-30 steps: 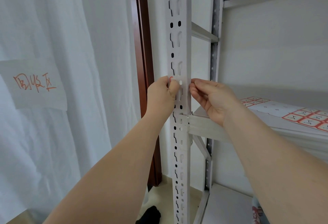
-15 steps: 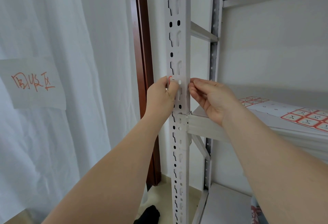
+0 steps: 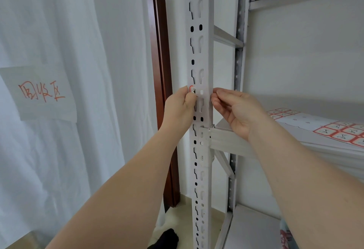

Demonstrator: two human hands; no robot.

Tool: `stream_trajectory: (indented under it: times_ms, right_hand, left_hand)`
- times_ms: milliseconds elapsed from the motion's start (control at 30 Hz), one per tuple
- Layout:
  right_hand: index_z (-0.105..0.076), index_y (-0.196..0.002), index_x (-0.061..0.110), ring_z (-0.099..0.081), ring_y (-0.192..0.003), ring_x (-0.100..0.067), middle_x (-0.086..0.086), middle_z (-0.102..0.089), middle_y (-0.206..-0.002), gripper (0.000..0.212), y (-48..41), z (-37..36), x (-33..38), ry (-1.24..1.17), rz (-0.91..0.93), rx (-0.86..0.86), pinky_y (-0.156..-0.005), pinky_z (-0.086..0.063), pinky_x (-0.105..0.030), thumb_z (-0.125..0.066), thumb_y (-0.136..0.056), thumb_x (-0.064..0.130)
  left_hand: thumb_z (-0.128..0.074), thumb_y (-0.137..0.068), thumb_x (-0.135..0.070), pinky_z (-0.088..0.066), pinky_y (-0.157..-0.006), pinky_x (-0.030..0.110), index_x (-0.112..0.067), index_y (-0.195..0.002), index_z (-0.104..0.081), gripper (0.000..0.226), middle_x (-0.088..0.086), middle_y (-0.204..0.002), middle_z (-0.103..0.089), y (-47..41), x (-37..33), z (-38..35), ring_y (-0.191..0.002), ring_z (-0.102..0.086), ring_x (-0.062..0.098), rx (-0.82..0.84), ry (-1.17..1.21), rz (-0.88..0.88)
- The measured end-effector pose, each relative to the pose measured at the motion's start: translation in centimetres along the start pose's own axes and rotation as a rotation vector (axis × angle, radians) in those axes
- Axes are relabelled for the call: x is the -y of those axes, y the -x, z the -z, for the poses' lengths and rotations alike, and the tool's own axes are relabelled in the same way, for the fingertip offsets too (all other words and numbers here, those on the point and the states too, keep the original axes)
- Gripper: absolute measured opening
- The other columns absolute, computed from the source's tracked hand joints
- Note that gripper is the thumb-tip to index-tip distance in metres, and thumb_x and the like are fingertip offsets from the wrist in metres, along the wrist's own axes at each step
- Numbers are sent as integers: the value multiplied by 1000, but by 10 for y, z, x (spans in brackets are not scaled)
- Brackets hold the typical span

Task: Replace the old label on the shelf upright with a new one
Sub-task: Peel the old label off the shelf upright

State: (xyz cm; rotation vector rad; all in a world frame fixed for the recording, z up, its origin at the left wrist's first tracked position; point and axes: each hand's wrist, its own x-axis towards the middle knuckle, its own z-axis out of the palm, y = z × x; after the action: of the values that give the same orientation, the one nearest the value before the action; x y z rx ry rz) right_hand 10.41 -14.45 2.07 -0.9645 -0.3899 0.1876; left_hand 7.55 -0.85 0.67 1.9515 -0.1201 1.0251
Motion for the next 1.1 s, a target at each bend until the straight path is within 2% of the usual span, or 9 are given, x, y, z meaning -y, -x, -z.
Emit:
stream_trajectory:
  times_ms: [167, 367, 433, 600, 700, 800, 933, 1100]
  right_hand:
    - [-67, -85, 1, -63, -54, -6, -2, -68, -58, 11, -2, 1, 0, 4, 4, 1, -56, -53, -12, -58, -90, 1]
    - [-67, -87, 0, -63, -55, -7, -3, -68, -61, 9, -1, 1, -1, 10, 8, -3, -56, -53, -12, -58, -90, 2]
    - [-67, -87, 0, -63, -55, -7, -3, -68, -62, 9, -1, 1, 0, 9, 8, -4, -56, -53, -12, -58, -90, 2]
    - [-67, -85, 1, -64, -54, -6, -2, -68, -60, 11, 0, 0, 0, 18, 8, -3, -56, -53, -12, -58, -90, 2]
    - [-67, -84, 2, -63, -54, -6, -2, -68, -59, 11, 1, 0, 0, 15, 13, -2, -56, -53, -12, -57, -90, 2]
    - [-67, -83, 2, -63, -54, -6, -2, -68, -59, 11, 1, 0, 0, 11, 10, 0, -56, -53, -12, -58, -90, 2]
    - [-67, -85, 2, -64, -54, -5, -1, -69, -59, 11, 0, 0, 0, 8, 5, 3, -56, -53, -12, -58, -90, 2]
    - [-67, -84, 2, -64, -55, -6, -2, -68, -61, 12, 0, 0, -1, 12, 8, 5, -56, -53, -12, -57, -90, 2]
  left_hand:
    - [-40, -99, -31, -24, -50, 24, -1, -70, -37, 41, 0, -62, -31, 2, 0, 0, -58, -28, 13, 8, -12, -32]
    - [-43, -99, -28, -25, -44, 17, -13, -64, -35, 39, -7, -56, -32, 1, -1, -3, -52, -27, 10, -3, 4, -16]
    - [-43, -99, -27, -25, -44, 17, -11, -65, -37, 38, -6, -56, -33, 0, 0, -3, -52, -28, 10, -7, 1, -13]
    - [-41, -99, -25, -27, -48, 21, 8, -77, -46, 40, 1, -61, -37, 0, 0, -2, -57, -31, 14, -18, -11, -28]
    - [-40, -99, -24, -25, -47, 20, 7, -77, -44, 38, 1, -62, -36, 0, 0, -2, -57, -28, 13, -13, -12, -23]
    - [-38, -99, -24, -27, -54, 26, 8, -81, -45, 38, 4, -67, -35, 1, 2, 0, -61, -30, 14, 8, -11, -24]
    - [-37, -101, -33, -30, -56, 26, 6, -90, -52, 43, 6, -71, -41, 3, 5, 1, -64, -34, 14, 37, 4, -23]
    - [-39, -101, -34, -28, -54, 25, 6, -84, -48, 44, 6, -69, -37, 3, 5, 1, -63, -32, 15, 28, 20, -30]
